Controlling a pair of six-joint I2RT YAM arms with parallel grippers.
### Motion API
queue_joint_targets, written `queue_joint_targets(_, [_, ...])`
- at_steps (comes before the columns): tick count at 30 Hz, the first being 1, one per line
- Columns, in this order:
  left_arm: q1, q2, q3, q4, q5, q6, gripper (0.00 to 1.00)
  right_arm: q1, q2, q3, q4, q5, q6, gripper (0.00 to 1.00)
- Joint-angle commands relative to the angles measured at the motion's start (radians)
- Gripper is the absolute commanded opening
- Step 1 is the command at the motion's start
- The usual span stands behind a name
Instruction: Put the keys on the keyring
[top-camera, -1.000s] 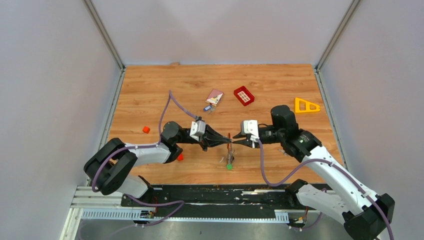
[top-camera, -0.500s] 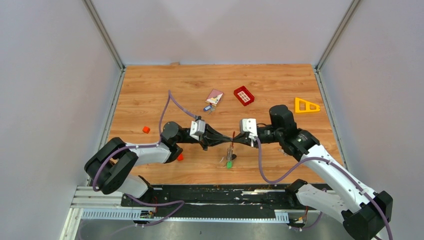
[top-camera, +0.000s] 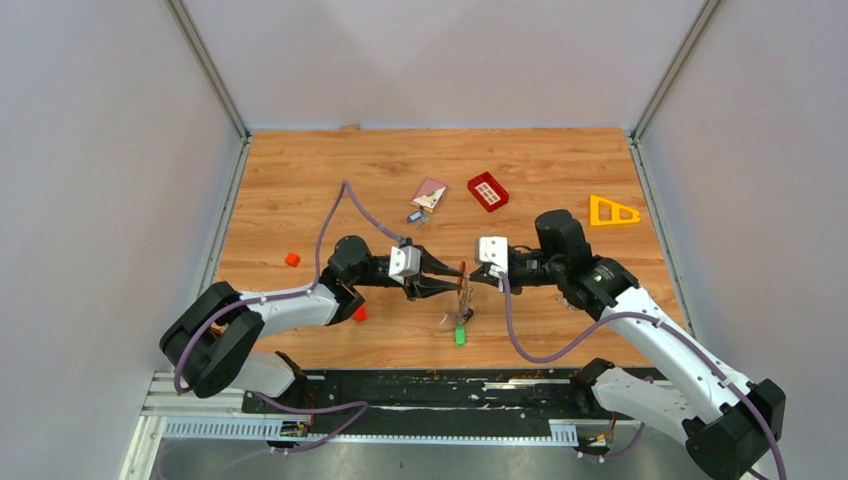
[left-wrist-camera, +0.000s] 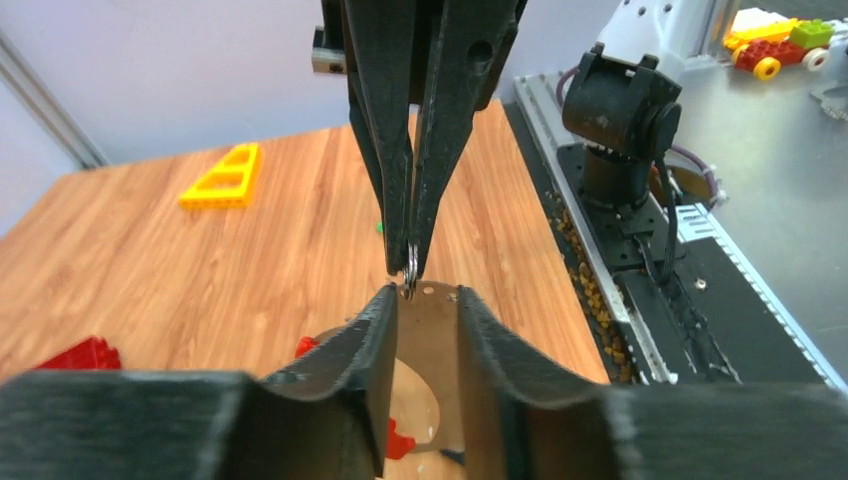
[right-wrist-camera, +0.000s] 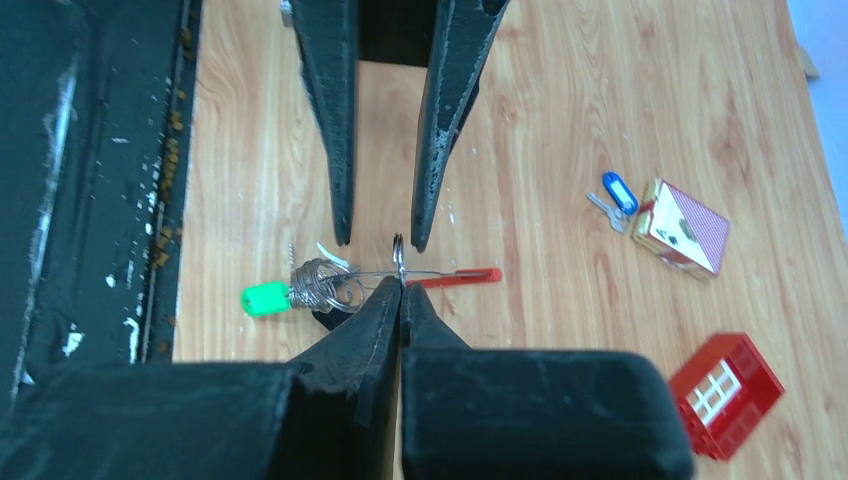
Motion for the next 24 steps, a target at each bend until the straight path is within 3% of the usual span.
queue_joint_targets(1, [-0.001, -0.087, 0.105, -0.425, -0.027, 0.311, 0.41, 0.041, 0.01, 0.084, -0.073, 0.164, -0.066, 0.0])
queue_joint_targets(6, [-0.002, -0.112, 0.193, -0.689, -0.057, 0.547, 0.51, 0.102, 0.035, 0.114, -0.103, 0.319, -0.061, 0.0])
queue_joint_targets(11, [-0.002, -0.097, 0.248, -0.802, -0.066, 0.634, 0.51, 0.149, 0.062, 0.134, -0.108, 0.428, -0.035, 0.0])
queue_joint_targets(17, [-0.014, -0.065, 0.257, -0.804, -0.064, 0.631, 0.47, 0.172, 0.105, 0.158, -0.108, 0.483, -0.002, 0.0])
queue_joint_targets(24, [-0.021, -0.02, 0.254, -0.696, -0.063, 0.526, 0.41, 0.178, 0.124, 0.164, -0.106, 0.474, 0.016, 0.0])
